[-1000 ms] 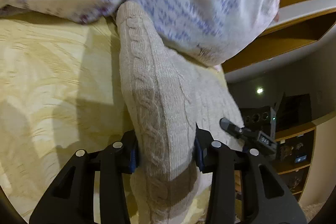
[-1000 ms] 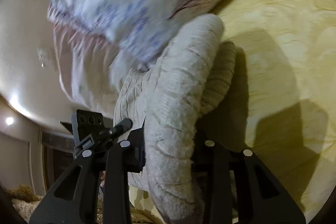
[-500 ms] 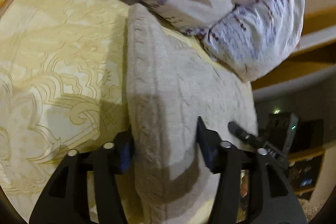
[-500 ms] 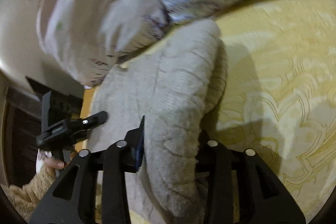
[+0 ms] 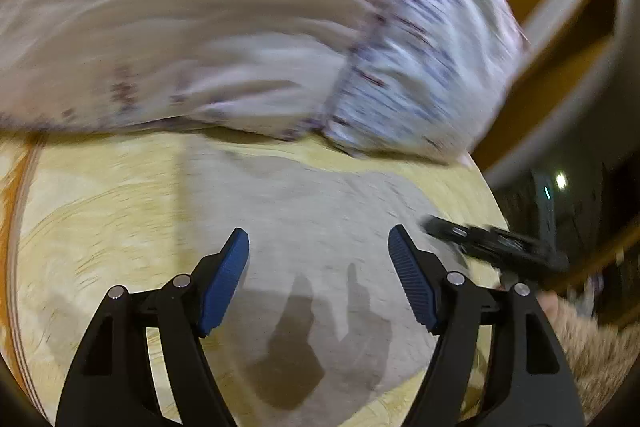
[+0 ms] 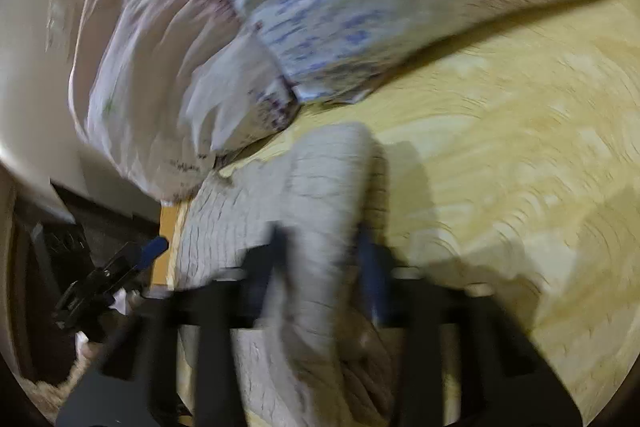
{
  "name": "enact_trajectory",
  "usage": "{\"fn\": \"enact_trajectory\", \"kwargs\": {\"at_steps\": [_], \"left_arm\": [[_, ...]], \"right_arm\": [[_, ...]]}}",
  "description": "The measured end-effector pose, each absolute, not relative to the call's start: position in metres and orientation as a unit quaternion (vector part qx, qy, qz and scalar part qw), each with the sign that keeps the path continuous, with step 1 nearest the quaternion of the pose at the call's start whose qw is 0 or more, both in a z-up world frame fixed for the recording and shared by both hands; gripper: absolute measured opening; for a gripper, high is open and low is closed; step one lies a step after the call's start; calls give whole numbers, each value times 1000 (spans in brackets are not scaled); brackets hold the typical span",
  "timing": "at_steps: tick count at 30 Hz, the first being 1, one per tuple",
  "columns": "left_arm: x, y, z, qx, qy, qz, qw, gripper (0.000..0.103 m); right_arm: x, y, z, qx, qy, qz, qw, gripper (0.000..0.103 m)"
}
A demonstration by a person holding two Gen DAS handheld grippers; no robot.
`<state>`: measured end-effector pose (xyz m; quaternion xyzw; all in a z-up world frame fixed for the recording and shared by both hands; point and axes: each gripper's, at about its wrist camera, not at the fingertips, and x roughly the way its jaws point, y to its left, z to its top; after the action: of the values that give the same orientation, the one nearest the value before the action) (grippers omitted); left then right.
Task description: Fold small clothes
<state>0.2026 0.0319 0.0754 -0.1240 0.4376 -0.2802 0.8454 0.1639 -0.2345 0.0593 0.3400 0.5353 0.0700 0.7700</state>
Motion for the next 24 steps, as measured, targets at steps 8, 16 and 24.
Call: {"fn": "enact_trajectory", "kwargs": {"at_steps": [8, 16, 24], "left_arm": [[228, 1, 43, -99, 495, -271, 819, 67], [233, 8, 37, -119, 493, -267, 820, 62], [181, 29, 66, -75, 455, -225, 858, 72]], "right_arm": [[176, -234, 51, 269, 560, 17, 783, 10], [178, -238, 44, 256, 574, -4, 778, 30], [131, -210, 106, 195, 508, 80, 835, 29]]}}
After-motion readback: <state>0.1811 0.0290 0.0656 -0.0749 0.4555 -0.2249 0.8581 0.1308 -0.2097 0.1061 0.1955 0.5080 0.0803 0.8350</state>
